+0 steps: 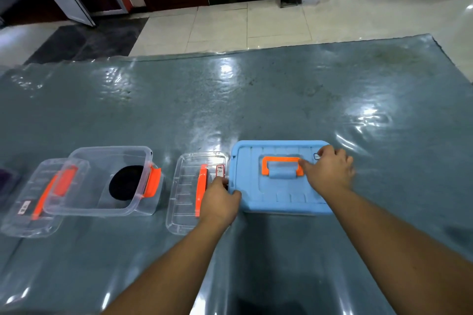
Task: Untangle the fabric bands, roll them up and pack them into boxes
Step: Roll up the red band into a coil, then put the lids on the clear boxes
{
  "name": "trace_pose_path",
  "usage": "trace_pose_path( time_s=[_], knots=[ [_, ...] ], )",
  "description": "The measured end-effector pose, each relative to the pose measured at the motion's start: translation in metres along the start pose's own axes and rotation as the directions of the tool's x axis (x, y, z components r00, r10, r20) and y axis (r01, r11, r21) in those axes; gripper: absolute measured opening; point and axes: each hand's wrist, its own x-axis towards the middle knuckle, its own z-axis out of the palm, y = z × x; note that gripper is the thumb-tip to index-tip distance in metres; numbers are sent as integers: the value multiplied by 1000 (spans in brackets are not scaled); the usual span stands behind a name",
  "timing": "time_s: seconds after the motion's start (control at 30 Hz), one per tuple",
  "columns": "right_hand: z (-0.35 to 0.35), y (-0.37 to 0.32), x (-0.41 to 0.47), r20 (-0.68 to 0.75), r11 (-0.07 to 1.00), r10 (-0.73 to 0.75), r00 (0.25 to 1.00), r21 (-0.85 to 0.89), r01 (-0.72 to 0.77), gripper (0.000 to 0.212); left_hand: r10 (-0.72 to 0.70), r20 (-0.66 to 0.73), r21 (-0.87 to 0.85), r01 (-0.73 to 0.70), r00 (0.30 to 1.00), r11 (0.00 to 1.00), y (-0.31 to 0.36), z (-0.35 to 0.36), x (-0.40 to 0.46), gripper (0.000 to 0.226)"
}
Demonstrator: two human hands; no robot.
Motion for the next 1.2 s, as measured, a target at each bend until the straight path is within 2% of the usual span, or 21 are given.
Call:
trace_pose_path(
  time_s=[0.13, 0.27, 0.37, 0.47, 0.7, 0.87, 0.93, 1.03, 1.2],
  knots=[
    [1, -4, 1, 12, 1000, -22, 1000, -6, 22, 59, -14, 2, 29, 14, 1000, 999, 1, -2, 8, 27],
    [-7, 10, -3, -43, 997, 13, 999, 80, -10, 48, -43, -19, 19, 44, 999, 999, 2, -7, 20, 32],
    [-7, 31, -7, 51, 960, 158, 986, 224, -166, 38, -21, -10, -8, 21, 1000, 1000, 0, -5, 22, 34],
    [-7, 46, -15, 126, 926, 167, 978, 320, -199, 31, -21, -27, -34, 20, 999, 999, -1, -3, 21, 29],
    [-15, 50, -13, 122, 927, 155, 980, 326, -187, 25, -32, 2, -52, 32, 999, 998, 3, 2, 14, 29],
    [-20, 51, -17, 154, 950, 152, 976, 251, -188, 35, -18, 40, 9, 18, 999, 1000, 3, 1, 14, 30],
    [-18, 49, -27, 82, 981, 124, 989, 140, -135, 46, -4, 73, 16, 3, 997, 1000, 2, -3, 15, 31],
    [-16, 40, -54, -63, 999, -16, 998, 28, 18, 48, 35, 153, 36, -40, 988, 999, -2, -10, 12, 36],
    [-13, 13, -96, -3, 979, -206, 979, -7, 206, 51, 86, 169, 87, -102, 982, 991, -15, -20, 5, 41]
  ],
)
